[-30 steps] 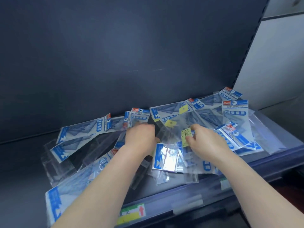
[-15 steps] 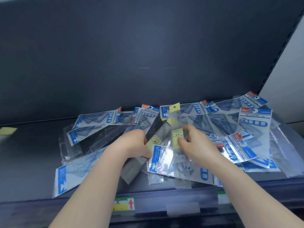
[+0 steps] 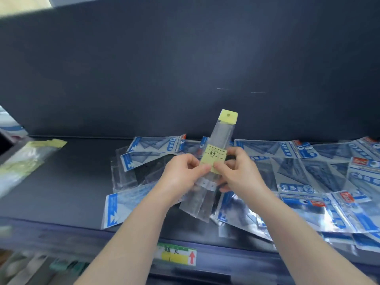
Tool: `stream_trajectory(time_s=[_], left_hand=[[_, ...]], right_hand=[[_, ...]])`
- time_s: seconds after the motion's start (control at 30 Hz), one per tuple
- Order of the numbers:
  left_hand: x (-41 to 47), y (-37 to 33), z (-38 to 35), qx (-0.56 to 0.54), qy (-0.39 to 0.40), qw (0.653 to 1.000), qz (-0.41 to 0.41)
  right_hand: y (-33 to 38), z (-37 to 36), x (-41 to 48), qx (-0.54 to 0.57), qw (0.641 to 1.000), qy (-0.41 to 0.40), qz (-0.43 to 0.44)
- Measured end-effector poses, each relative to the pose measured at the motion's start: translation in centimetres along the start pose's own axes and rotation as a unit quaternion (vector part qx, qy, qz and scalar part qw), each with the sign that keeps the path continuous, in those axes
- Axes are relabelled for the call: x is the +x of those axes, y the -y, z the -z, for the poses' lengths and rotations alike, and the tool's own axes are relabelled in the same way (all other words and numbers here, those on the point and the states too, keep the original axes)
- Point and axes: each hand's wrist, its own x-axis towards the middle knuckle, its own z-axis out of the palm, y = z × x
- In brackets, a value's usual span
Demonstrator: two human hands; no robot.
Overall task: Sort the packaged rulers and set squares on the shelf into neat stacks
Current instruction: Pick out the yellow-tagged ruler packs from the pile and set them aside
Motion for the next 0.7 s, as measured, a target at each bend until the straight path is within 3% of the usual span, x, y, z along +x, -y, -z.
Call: stream_trajectory(time_s=[0.17,0.27,0.37,0.43,0.53,0.7], left_hand=[[0.5,2.9,5.8,0.044,-0.005,0.999,0.0],[1.1,5.9,10.6,0.057,-0.05,0.997,0.012],[1.6,9.4,16.7,0.086,-0.111,0.99,0.024],[1.5,11.7,20.8,0.142,-0.137,0.98,0.031],[0.3,15.0,26.7,0.221,-0.173,0.958,0.059],[-0.6,18.8,34.7,0.282,-0.229,0.925,0.114]], right_hand=[[1.3,-6.4,1.0,0.007,1.0,-0.001,0.003],[2.1,-11.6,1.6,-0.116,0.992,0.025,0.04],[3.1,-17.6,1.9,-0.349,0.928,0.032,0.126],[3.9,-21.9,1.9,-0.438,0.878,0.047,0.187],[4.6,-28.1,1.7,-0.499,0.827,0.093,0.243],[5.2,-35.8,1.5,-0.532,0.786,0.153,0.277]])
